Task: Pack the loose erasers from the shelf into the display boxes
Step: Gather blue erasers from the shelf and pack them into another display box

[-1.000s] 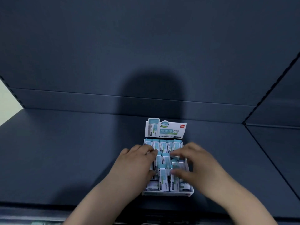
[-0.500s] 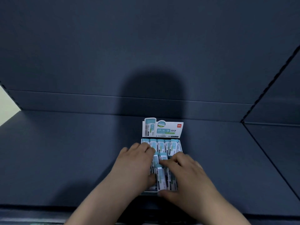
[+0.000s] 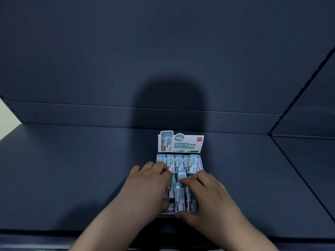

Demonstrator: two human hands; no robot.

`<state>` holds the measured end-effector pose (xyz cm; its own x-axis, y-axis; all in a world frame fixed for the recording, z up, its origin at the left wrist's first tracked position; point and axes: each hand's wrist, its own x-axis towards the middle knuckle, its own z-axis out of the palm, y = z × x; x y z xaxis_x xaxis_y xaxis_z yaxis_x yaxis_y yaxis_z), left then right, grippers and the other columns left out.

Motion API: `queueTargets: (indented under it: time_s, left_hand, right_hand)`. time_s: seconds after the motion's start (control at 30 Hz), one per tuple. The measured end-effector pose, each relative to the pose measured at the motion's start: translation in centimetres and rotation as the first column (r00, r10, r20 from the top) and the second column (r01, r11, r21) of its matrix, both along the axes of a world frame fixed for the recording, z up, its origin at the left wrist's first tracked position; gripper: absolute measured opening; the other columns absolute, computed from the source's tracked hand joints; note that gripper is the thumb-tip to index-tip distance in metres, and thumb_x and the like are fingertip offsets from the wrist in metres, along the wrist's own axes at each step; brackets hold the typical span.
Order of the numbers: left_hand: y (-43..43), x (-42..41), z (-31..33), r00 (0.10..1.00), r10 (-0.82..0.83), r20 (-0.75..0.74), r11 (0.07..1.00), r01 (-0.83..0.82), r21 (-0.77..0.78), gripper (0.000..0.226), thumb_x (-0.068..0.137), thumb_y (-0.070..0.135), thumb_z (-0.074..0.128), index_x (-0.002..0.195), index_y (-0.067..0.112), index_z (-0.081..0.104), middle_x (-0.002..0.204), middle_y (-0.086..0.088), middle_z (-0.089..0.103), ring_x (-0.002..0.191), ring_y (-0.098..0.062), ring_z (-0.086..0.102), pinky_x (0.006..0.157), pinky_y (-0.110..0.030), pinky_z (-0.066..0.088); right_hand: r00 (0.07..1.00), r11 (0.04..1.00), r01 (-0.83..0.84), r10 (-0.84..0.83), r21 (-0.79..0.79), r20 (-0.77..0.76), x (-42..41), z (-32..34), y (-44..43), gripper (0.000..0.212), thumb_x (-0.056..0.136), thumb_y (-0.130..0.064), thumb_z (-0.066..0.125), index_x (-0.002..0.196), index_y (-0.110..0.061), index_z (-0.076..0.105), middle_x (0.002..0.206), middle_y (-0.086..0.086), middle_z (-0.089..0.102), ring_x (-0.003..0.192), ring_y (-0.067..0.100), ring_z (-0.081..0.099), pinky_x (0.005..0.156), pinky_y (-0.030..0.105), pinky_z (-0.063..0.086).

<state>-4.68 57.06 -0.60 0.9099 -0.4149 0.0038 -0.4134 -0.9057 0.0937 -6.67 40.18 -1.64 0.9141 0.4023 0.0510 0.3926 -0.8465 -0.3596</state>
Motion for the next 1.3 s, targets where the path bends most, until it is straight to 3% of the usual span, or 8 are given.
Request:
queueTargets:
  time_s: [0.23, 0.53, 0.7, 0.8, 0.9, 1.0, 1.17, 1.3]
  left_hand:
    - [0.3, -0.1, -0.2, 1.000, 0.022, 0.011, 0.999, -0.022, -0.034, 0.052, 0.087, 0.044, 0.052, 0.134, 0.030, 0.036, 0.135, 0.012, 0.031, 0.124, -0.010, 0.031, 0.096, -0.028, 0.026]
    - [1.3, 0.0, 0.2, 1.000, 0.013, 0.014, 0.992, -0.011, -0.126, 0.057, 0.085, 0.053, 0.053, 0.137, 0.039, 0.033, 0.137, 0.021, 0.030, 0.127, -0.003, 0.027, 0.098, -0.024, 0.021]
    - [0.4, -0.3, 0.2, 0.994, -0.109, 0.006, 0.961, 0.107, -0.255, 0.043, 0.094, 0.044, 0.042, 0.136, 0.046, 0.035, 0.139, 0.024, 0.030, 0.129, -0.002, 0.024, 0.095, -0.024, 0.020]
    - [0.1, -0.2, -0.8, 0.987, -0.160, 0.034, 0.971, 0.164, -0.176, 0.045, 0.099, 0.031, 0.037, 0.139, 0.049, 0.028, 0.144, 0.021, 0.026, 0.131, -0.007, 0.024, 0.094, -0.030, 0.022]
    - [0.4, 0.0, -1.0, 0.979, -0.198, 0.052, 0.966, 0.204, -0.158, 0.042, 0.084, 0.030, 0.054, 0.122, 0.047, 0.050, 0.119, 0.022, 0.053, 0.107, -0.006, 0.053, 0.078, -0.030, 0.035]
    - [0.5, 0.4, -0.8, 0.980, -0.190, 0.059, 0.957, 0.198, -0.211, 0.032, 0.065, 0.039, 0.060, 0.095, 0.043, 0.065, 0.089, 0.025, 0.063, 0.080, -0.003, 0.061, 0.060, -0.024, 0.039]
    - [-0.1, 0.3, -0.3, 0.985, -0.167, 0.047, 0.967, 0.173, -0.188, 0.035, 0.092, 0.040, 0.048, 0.127, 0.040, 0.050, 0.122, 0.021, 0.051, 0.117, -0.005, 0.042, 0.091, -0.028, 0.024]
    - [-0.2, 0.1, -0.5, 0.992, -0.119, 0.030, 0.976, 0.123, -0.182, 0.035, 0.093, 0.040, 0.047, 0.128, 0.038, 0.046, 0.126, 0.021, 0.046, 0.120, -0.003, 0.037, 0.090, -0.024, 0.021]
  right_hand:
    - [0.994, 0.997, 0.067, -0.069, 0.028, 0.080, -0.1, -0.9, 0.0, 0.063, 0.054, -0.065, 0.052, 0.108, -0.032, 0.056, 0.090, -0.016, 0.051, 0.081, 0.005, 0.058, 0.071, 0.016, 0.039]
    - [1.000, 0.999, -0.004, 0.003, 0.048, 0.016, 0.3, -0.5, -0.2, 0.080, 0.060, -0.072, 0.043, 0.132, -0.038, 0.038, 0.115, -0.018, 0.037, 0.116, 0.004, 0.038, 0.093, 0.015, 0.025]
    - [0.987, 0.974, 0.146, -0.154, 0.170, 0.037, 0.9, -0.4, -1.3, 0.045, 0.077, -0.049, 0.065, 0.118, -0.035, 0.053, 0.107, -0.018, 0.043, 0.106, 0.001, 0.046, 0.090, 0.017, 0.036]
    - [0.974, 0.962, 0.216, -0.225, 0.170, 0.034, 0.7, -0.2, -2.1, 0.029, 0.078, -0.047, 0.064, 0.104, -0.035, 0.057, 0.100, -0.018, 0.046, 0.098, 0.001, 0.048, 0.085, 0.020, 0.041]
    - [0.972, 0.964, 0.233, -0.235, 0.128, -0.006, 0.2, 0.0, -2.1, 0.023, 0.079, -0.051, 0.060, 0.095, -0.035, 0.056, 0.097, -0.016, 0.046, 0.094, 0.002, 0.047, 0.078, 0.019, 0.040]
    - [0.974, 0.971, 0.229, -0.228, 0.065, -0.019, -0.2, 0.1, -1.4, 0.023, 0.079, -0.055, 0.057, 0.087, -0.034, 0.052, 0.091, -0.014, 0.043, 0.093, 0.003, 0.045, 0.071, 0.019, 0.034]
    - [0.968, 0.971, 0.238, -0.237, 0.004, -0.085, -0.3, 0.3, -0.6, 0.029, 0.077, -0.059, 0.056, 0.084, -0.034, 0.041, 0.096, -0.011, 0.042, 0.100, 0.008, 0.046, 0.075, 0.019, 0.034]
    - [0.968, 0.971, 0.236, -0.238, -0.031, -0.074, -0.4, 0.4, -0.1, 0.034, 0.081, -0.056, 0.051, 0.098, -0.026, 0.050, 0.108, -0.007, 0.044, 0.108, 0.012, 0.045, 0.083, 0.022, 0.037]
